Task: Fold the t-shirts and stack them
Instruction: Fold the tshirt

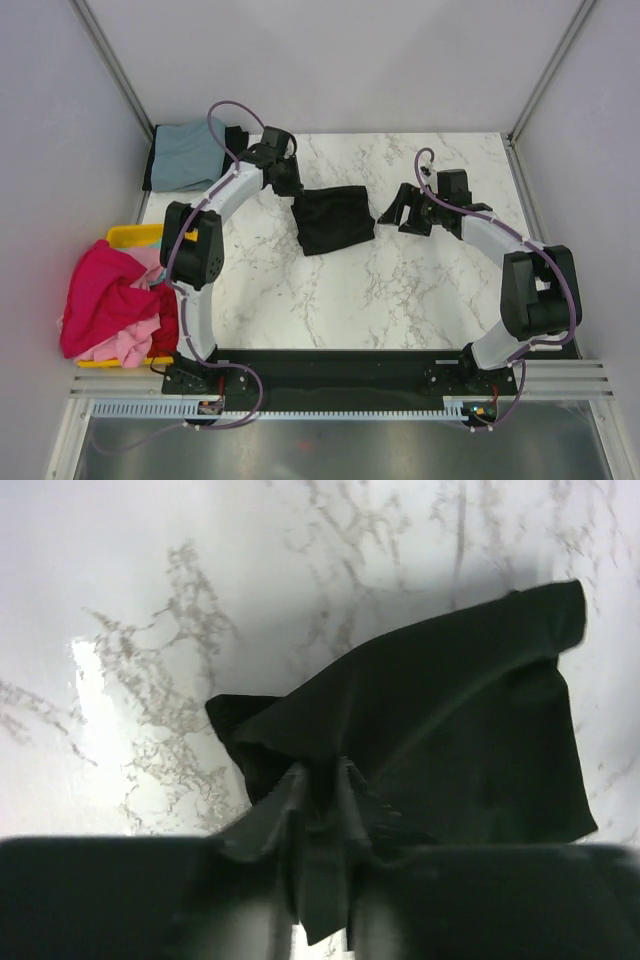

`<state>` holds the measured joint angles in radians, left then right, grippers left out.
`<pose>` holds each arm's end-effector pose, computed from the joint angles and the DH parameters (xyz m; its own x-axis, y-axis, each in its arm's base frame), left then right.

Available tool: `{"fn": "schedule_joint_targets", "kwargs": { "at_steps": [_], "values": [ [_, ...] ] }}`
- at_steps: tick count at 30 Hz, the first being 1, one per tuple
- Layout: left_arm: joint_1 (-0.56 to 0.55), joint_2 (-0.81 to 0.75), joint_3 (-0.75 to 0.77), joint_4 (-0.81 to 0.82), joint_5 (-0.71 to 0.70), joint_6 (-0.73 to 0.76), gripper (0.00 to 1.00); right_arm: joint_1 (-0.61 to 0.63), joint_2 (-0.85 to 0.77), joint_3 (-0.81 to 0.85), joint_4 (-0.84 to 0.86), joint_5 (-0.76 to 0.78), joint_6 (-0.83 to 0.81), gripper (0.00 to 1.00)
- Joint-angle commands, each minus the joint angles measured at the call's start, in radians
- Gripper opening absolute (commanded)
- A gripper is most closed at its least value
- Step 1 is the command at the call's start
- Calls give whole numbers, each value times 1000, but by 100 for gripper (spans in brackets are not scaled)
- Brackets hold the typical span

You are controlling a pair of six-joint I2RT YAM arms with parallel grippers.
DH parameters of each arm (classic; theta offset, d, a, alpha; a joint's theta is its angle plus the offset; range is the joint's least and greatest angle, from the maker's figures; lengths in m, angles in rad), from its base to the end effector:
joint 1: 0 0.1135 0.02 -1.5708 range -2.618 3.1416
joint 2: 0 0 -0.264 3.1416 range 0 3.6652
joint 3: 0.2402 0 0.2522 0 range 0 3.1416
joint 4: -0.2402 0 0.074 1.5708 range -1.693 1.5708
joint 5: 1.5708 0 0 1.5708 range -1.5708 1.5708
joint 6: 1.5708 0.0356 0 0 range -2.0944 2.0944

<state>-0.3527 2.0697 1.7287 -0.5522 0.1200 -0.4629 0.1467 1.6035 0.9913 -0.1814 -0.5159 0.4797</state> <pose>0.4356 -0.1649 0.2348 -0.8388 -0.1637 -0.5193 0.0434 0.9306 -0.3634 0.3310 0.0667 0.2109 -0.8423 0.2814 -0.4598 -0.0909 0.7666 0.6356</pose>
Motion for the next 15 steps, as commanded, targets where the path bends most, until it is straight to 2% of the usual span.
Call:
{"fn": "schedule_joint_targets", "kwargs": {
  "at_steps": [1, 3, 4, 6, 7, 8, 10, 11, 15],
  "values": [
    [43, 24, -4, -17, -106, -37, 30, 8, -22, 26, 51, -61, 8, 83],
    [63, 46, 49, -83, -120, -40, 48, 28, -20, 52, 54, -70, 11, 81],
    [58, 47, 66, -104, -191, -34, 57, 39, -13, 61, 54, -73, 13, 81],
    [29, 18, 97, -118, -250, -17, 66, 76, 13, 96, 54, -82, 14, 76],
    [14, 3, 109, -120, -307, -7, 68, 83, 24, 105, 59, -84, 19, 73],
    [-23, -16, 149, -121, -330, 4, 69, 94, 36, 116, 60, -85, 23, 64],
    [-58, -16, 201, -121, -344, 42, 69, 109, 68, 142, 91, -99, 55, 54],
    [-81, -1, 254, -120, -327, 49, 69, 117, 78, 142, 114, -110, 75, 48],
    [-95, 91, 380, -111, -128, 26, 67, 131, 172, 170, 207, -170, 138, 42]
  ]
}}
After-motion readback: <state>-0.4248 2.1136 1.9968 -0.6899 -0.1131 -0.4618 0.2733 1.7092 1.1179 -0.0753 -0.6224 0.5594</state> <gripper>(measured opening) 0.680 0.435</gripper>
